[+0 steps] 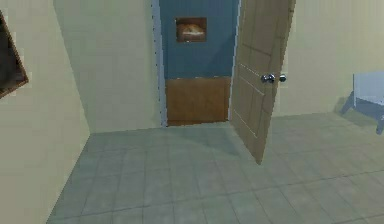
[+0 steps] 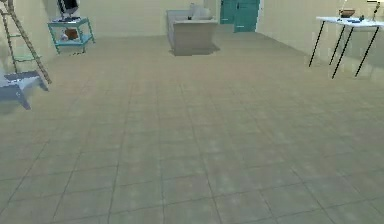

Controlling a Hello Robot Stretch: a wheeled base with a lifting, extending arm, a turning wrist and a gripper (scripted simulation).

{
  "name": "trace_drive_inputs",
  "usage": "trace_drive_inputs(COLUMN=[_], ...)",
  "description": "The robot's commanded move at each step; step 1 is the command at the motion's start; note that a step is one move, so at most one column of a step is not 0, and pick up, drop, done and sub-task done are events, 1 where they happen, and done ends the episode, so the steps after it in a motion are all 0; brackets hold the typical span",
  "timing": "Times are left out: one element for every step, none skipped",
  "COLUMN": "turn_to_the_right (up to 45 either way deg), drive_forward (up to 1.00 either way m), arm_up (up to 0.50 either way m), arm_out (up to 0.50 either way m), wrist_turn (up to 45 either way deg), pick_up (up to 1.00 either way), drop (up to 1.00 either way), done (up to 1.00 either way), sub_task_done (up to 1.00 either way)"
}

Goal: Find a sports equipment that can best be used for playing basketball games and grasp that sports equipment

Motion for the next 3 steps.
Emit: trace_drive_inputs(turn_to_the_right=[0.0, 0.0, 0.0], drive_forward=[1.0, 1.0, 0.55], arm_up=[0.0, 0.0, 0.0], arm_out=[0.0, 0.0, 0.0], wrist_turn=[0.0, 0.0, 0.0], pick_up=[0.0, 0.0, 0.0], drop=[0.0, 0.0, 0.0], done=[0.0, 0.0, 0.0], sub_task_done=[0.0, 0.0, 0.0])
